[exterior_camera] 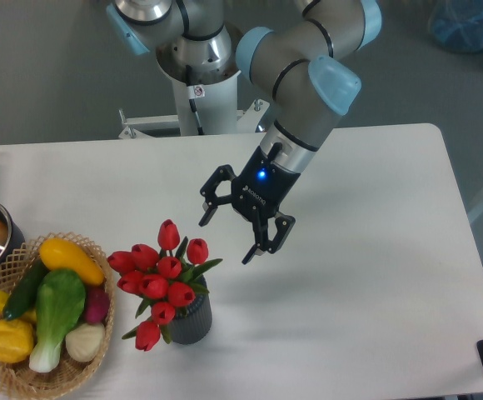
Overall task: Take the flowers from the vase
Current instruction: 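Lower the open gripper down onto the tulip stems above the vase, then close the gripper around the bunch of red tulip stems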
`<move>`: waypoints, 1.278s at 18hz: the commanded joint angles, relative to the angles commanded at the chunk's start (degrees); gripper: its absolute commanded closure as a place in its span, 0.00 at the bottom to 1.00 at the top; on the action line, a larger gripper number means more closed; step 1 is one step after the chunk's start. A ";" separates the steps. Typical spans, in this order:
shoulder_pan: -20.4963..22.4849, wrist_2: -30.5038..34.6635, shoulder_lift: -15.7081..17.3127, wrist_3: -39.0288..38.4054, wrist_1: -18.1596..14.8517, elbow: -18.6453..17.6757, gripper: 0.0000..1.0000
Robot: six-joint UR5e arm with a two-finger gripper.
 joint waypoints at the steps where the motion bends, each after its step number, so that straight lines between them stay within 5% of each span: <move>1: -0.53 -0.44 -0.09 -0.96 0.26 0.00 0.00; 8: -2.90 -2.55 -2.72 -5.36 4.74 1.76 0.00; 23: -5.98 -5.09 -5.10 -10.01 5.89 3.25 0.00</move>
